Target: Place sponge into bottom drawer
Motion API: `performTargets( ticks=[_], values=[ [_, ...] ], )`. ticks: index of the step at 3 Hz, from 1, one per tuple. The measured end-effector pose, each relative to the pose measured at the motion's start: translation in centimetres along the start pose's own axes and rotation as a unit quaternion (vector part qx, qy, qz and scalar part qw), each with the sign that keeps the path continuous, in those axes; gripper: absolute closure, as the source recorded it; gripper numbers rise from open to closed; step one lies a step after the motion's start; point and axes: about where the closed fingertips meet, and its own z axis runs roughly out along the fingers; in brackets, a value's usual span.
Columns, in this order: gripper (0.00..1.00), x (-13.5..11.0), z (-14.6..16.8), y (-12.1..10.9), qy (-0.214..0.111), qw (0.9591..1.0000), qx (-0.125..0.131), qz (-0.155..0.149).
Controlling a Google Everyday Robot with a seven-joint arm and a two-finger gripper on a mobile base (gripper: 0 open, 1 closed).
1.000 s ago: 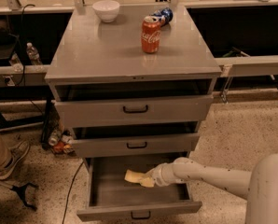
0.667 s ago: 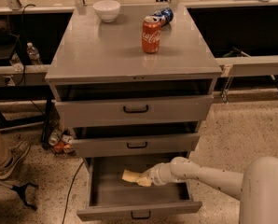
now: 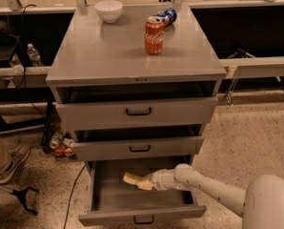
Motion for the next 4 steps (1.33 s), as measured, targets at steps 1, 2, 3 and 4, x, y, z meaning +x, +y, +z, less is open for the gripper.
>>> performTargets(
  ticks=[1,2,3,4],
  values=[
    [0.76,0.3,1.1,-0.2,-0.008,0.9998,-0.009,0.014],
    [0.52,1.1,2.5,-0.3,-0.004,0.9996,-0.014,0.024],
    [0.3,1.7,3.8,-0.3,0.003,0.9995,-0.015,0.028],
    [0.01,1.9,4.8,-0.3,0.004,0.9992,-0.027,0.028]
  ],
)
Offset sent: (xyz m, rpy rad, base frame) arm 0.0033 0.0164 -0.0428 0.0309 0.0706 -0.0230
